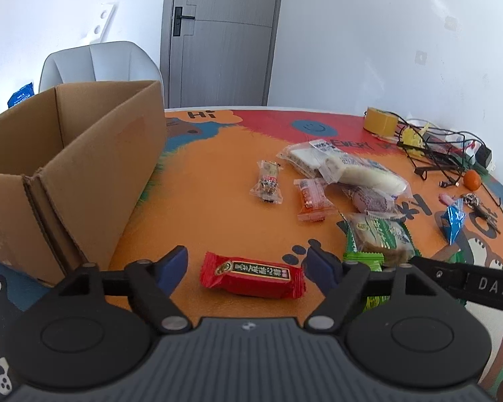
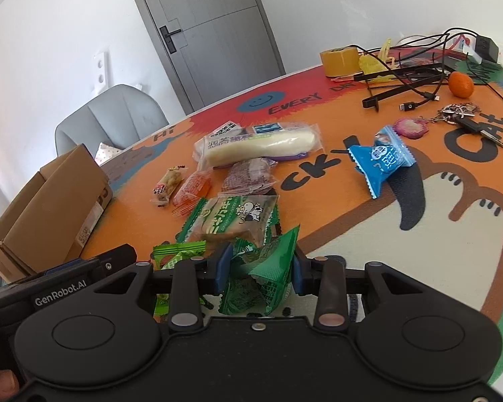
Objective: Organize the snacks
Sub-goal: 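Grasp a green snack packet with the right tool while the left tool holds the red bar, then carry both snacks over the cardboard box and open both tools to drop them, then move both tools back from the box toward the remaining snacks, then grasp a green snack packet with the left tool while the right tool grasps a blue packet, then carry both packets over the cardboard box and open both tools to drop them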
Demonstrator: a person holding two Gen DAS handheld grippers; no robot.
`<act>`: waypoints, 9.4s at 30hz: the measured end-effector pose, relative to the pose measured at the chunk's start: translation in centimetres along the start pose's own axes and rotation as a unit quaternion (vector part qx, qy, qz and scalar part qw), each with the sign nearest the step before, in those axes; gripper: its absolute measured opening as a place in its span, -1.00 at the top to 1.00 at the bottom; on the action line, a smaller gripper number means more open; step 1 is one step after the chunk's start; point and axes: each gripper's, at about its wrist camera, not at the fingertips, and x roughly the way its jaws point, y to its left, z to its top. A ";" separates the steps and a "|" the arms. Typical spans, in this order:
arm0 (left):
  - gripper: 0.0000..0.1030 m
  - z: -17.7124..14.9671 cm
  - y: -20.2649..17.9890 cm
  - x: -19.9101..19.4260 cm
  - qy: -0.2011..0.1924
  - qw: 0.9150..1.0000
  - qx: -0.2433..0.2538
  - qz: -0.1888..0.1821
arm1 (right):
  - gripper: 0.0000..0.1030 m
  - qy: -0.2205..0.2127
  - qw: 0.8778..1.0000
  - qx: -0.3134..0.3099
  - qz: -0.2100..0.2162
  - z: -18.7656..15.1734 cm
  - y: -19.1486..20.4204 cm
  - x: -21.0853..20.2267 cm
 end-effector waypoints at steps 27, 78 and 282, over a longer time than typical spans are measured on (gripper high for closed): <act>0.09 0.5 0.5 -1.4 -0.019 1.000 0.003 0.009 | 0.33 -0.022 0.999 -0.037 -0.011 -0.5 1.5 -1.2; -0.14 7.7 15.4 -7.5 -0.118 0.984 -0.106 0.086 | 0.33 -0.078 0.979 -0.111 0.153 4.5 18.3 1.4; 0.47 7.4 12.1 -8.7 -0.133 0.980 -0.104 0.108 | 0.45 -0.097 0.981 -0.094 0.138 4.9 13.2 0.0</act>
